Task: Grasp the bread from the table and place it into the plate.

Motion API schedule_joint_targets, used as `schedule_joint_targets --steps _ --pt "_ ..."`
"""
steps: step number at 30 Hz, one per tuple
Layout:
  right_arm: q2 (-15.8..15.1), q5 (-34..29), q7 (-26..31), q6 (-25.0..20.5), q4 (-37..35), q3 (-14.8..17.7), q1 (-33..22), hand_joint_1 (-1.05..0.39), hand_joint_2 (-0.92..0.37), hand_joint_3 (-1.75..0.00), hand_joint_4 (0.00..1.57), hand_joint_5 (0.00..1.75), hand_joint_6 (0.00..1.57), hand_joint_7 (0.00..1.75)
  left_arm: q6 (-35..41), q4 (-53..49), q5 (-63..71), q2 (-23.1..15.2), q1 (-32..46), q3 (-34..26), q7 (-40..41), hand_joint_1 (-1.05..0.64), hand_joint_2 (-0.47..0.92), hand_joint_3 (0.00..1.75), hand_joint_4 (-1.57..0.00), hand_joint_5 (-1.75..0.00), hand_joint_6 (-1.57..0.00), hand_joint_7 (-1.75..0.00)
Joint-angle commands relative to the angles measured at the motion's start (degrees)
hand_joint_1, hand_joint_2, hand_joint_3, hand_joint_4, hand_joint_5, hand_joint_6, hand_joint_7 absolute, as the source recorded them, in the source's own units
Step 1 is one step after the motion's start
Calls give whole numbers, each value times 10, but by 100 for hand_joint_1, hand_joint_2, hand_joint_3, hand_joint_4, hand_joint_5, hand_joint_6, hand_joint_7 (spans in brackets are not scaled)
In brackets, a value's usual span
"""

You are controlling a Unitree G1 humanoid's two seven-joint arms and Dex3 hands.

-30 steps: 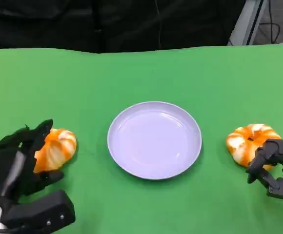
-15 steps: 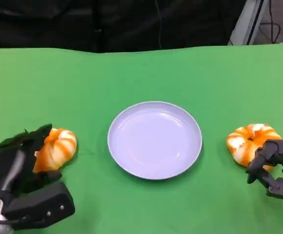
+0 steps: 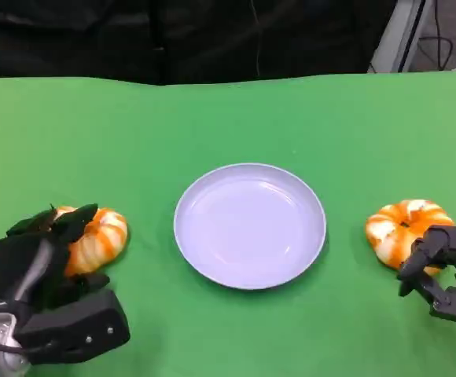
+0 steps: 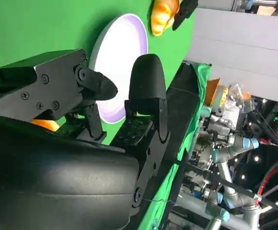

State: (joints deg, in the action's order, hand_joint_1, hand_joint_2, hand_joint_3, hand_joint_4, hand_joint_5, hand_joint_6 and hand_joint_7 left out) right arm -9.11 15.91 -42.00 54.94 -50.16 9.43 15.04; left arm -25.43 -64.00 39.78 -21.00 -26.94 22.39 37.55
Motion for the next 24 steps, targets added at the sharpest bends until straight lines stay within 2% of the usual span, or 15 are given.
schedule_joint_targets --steps 1,4,5,9,17,24 --pt "-8 0 5 2 7 1 -6 12 -75 -74 87 141 93 99 2 -3 -2 -1 -8 7 -8 -72 92 19 -47 -1 -48 -2" --pt "-8 0 5 1 8 1 -6 12 -74 -74 87 141 93 98 0 -5 -2 -1 -9 10 -6 -72 92 18 -48 -1 -48 -2" --pt "-8 1 4 1 8 1 -6 12 -74 -74 87 141 93 98 -1 -7 -2 0 -10 12 -5 -52 91 12 -49 -1 -50 -2" --pt "-8 -1 5 8 5 1 -5 13 -74 -75 87 141 93 99 -4 -11 -5 -1 -11 14 -12 -25 91 3 -49 0 -52 -1" --pt "-7 2 3 5 5 1 -5 13 -73 -78 87 141 93 100 -9 -9 -10 -3 -10 13 -26 -11 92 4 -50 0 -53 -1" --pt "-7 -3 7 10 4 0 -4 13 -73 -77 87 141 92 100 -13 -11 -19 -6 -10 14 -37 -7 92 7 -51 -1 -56 -1"
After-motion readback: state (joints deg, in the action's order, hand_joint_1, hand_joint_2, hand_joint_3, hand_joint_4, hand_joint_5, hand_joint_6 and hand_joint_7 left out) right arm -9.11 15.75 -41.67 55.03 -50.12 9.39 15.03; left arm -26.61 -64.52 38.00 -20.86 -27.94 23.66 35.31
